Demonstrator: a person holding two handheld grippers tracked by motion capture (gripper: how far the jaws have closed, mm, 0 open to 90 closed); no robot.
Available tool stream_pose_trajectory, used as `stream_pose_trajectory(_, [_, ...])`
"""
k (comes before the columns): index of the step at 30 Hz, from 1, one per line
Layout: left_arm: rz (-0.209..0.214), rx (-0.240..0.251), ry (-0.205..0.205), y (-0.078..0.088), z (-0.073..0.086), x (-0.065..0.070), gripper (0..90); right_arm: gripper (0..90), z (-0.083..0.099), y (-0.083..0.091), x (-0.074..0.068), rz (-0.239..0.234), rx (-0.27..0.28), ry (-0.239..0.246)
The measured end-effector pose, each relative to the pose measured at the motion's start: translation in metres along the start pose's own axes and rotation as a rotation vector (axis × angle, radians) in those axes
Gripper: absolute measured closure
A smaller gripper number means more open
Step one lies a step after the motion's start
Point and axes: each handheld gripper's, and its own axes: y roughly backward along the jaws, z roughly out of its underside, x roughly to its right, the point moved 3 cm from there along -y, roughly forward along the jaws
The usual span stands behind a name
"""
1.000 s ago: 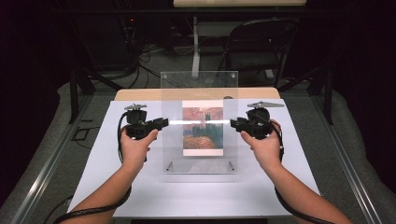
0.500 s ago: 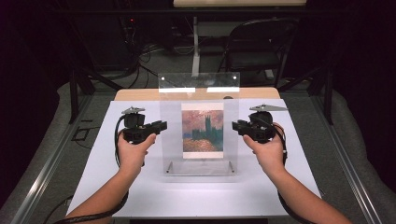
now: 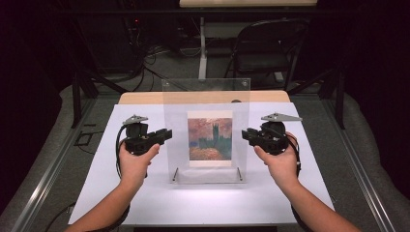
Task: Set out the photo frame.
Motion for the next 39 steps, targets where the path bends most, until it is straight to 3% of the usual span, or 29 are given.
stream_pose_trajectory(12, [0.031,0.013,-0.010,0.010,0.009,0.004,71.0,72.8,0.009,0.011,-0.005,-0.026,0.023,0.003])
stream_pose_trajectory(20, [0.033,0.022,-0.044,0.016,0.017,0.009,69.8,72.7,0.015,0.018,-0.009,-0.029,0.032,0.025])
stream_pose_trajectory(33, [0.078,0.033,-0.055,0.028,0.032,0.015,66.8,72.1,0.030,0.032,-0.019,-0.029,0.060,0.067])
stream_pose_trajectory(36, [0.085,0.029,-0.081,0.031,0.035,0.016,66.3,71.7,0.034,0.036,-0.020,-0.035,0.061,0.076])
stream_pose_trajectory(39, [0.089,0.031,-0.083,0.033,0.037,0.017,65.8,71.3,0.037,0.038,-0.022,-0.042,0.065,0.082])
